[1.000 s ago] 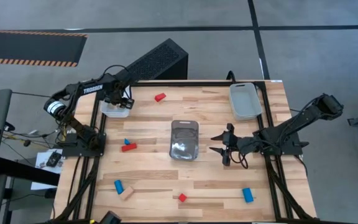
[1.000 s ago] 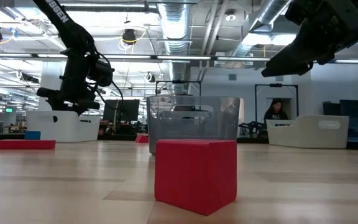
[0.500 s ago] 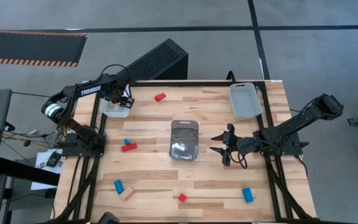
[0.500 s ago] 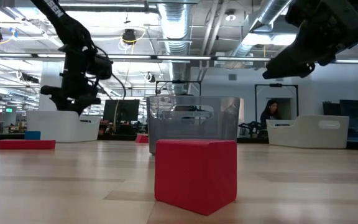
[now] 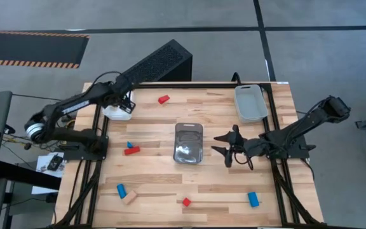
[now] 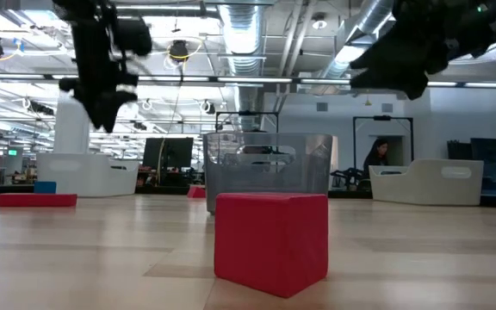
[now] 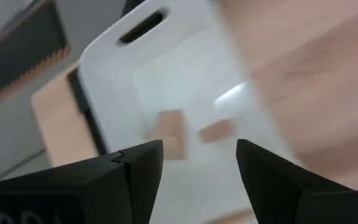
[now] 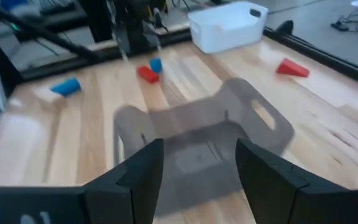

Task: Sort & place blocks by color
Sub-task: Put the brown block into the white bin

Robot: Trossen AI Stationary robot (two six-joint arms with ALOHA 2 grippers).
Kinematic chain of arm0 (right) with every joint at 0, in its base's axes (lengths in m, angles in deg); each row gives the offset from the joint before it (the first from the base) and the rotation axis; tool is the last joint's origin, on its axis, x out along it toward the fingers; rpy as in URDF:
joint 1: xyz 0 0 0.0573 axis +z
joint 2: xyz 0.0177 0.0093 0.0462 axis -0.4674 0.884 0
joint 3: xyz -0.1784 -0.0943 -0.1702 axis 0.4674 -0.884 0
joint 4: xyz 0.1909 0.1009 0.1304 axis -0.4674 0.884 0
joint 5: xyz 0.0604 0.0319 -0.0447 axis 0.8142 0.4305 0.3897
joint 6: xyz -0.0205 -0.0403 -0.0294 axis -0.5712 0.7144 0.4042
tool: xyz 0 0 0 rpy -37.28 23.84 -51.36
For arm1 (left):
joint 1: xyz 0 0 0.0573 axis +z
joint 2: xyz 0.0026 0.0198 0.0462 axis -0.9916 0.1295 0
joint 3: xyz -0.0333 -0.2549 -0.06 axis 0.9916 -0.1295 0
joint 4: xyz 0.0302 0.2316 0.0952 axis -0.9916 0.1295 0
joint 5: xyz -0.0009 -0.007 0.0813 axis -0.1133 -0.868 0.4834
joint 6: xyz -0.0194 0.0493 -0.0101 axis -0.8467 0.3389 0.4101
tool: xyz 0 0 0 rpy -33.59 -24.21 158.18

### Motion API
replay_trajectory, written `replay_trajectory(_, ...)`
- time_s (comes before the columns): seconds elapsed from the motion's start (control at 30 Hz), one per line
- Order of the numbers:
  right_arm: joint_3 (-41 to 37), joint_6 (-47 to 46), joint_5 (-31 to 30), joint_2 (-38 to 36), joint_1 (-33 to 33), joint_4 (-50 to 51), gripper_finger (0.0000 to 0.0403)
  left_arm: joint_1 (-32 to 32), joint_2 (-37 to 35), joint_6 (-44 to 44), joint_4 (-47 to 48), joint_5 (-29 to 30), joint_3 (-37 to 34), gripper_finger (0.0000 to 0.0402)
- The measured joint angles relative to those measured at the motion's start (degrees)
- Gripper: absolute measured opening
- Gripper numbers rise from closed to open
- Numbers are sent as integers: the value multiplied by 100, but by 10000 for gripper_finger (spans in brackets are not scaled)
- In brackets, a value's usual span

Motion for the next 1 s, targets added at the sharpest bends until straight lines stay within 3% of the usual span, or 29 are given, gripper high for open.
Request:
replay_trajectory(0.2, -2, -495, -10, 704, 287, -1184, 224, -1962, -981, -541, 29, -7, 7, 194)
replay_trajectory(0.4, 527, -501, -10, 2053, 739, -2471, 224, -4426, -1359, -1565, 20, 575, 9, 194)
replay_trajectory(0.7, 3109, 491, 2, 4012, 1124, -1428, 224, -7736, -681, -3230, 50, 1898, 11, 194)
replay_trajectory(0.83, 4320, 676, 7, 4780, 993, -560, 224, -8542, -222, -4487, 321, 2222, 11, 194)
replay_trajectory(1.0, 5599, 1105, 422, 5624, 764, -137, 224, -9262, 400, -5521, 978, 1801, 11, 194)
